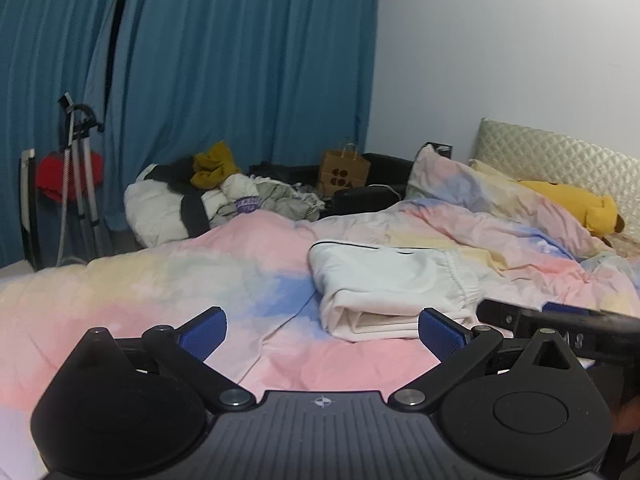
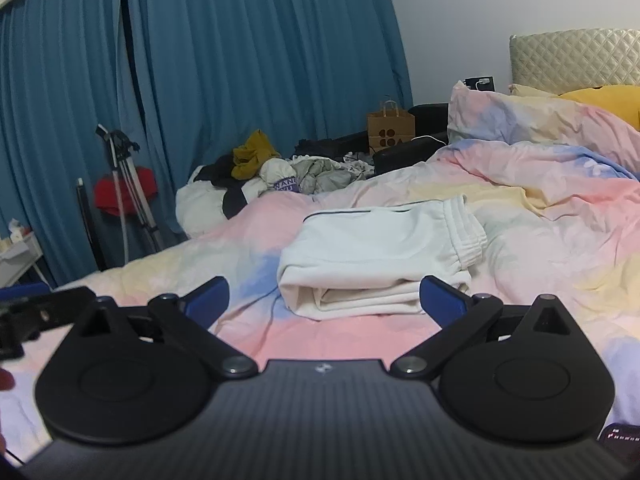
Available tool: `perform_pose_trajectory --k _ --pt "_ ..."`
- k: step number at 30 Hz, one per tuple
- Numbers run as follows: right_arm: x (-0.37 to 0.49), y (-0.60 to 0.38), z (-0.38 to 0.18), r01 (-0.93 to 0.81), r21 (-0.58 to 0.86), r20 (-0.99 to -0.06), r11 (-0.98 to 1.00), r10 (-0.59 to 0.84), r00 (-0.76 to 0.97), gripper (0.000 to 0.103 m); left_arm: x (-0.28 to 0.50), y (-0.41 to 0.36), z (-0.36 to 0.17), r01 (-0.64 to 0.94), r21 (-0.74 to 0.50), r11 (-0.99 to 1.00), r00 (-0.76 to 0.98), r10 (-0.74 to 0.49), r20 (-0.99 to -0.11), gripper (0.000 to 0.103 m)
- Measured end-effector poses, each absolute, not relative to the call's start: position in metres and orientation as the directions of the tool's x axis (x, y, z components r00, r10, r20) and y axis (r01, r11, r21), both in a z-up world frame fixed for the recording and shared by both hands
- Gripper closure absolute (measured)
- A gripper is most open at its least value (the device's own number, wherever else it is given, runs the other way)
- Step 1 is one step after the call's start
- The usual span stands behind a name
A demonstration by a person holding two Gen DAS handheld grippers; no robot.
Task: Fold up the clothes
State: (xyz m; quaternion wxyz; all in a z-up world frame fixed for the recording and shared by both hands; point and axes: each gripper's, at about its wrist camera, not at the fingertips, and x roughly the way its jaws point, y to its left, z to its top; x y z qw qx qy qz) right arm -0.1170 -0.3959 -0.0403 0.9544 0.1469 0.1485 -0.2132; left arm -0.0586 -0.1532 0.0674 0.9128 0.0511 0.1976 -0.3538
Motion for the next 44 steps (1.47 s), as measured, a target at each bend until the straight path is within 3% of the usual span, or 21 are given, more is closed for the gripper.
perform_pose_trajectory --k 12,44 --pt "-0.11 -0.372 -0.046 0.474 0.109 -0.334 0.874 -0.417 0.845 0.0 -0.052 -0.142 0.066 0.642 -0.031 0.766 0.696 -0.6 -0.394 0.0" --pt "-0.107 -0.374 -0.051 0.513 0.098 -0.356 0.853 -0.452 0.818 0.0 -0.051 -0.159 0.051 0.633 0.004 0.774 0.704 -0.573 -0.418 0.0"
